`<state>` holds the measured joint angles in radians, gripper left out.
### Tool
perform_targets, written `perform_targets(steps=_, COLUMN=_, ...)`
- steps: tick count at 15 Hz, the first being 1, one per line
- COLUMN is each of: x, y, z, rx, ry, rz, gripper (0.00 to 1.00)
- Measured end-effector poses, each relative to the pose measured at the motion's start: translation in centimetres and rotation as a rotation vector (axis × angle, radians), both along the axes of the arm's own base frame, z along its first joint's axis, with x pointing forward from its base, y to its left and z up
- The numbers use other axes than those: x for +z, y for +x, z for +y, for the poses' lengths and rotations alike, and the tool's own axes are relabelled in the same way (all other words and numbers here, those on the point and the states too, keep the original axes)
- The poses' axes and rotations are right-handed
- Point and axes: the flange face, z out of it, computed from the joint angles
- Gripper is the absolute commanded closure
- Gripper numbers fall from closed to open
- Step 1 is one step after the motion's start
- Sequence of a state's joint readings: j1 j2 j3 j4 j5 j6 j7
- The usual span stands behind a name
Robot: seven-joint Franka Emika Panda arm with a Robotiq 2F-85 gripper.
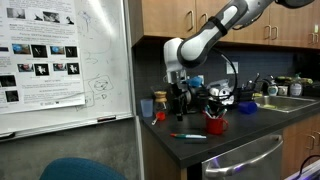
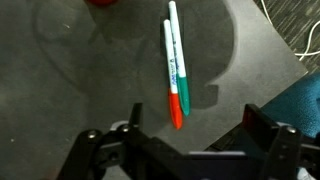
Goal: Take the green marker out of the cup
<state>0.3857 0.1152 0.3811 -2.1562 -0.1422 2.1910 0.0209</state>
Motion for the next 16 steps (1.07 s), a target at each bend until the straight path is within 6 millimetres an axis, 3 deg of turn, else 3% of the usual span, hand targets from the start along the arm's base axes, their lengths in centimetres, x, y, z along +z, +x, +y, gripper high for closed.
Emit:
perform_targets(steps=5, x=2.3, y=0.1, z=-4.6, rx=-0.192, ry=0.039, rz=0.049, gripper=0.0)
perform_targets(steps=12, x=5.6, y=-4.6, z=-9.8, rx=-0.388, ry=0.05, rz=0.032, gripper=0.0)
perform_targets(steps=16, x=6.7, y=-6.1, z=-11.8, rx=-0.442, ry=0.06, rz=-0.003, gripper=0.0)
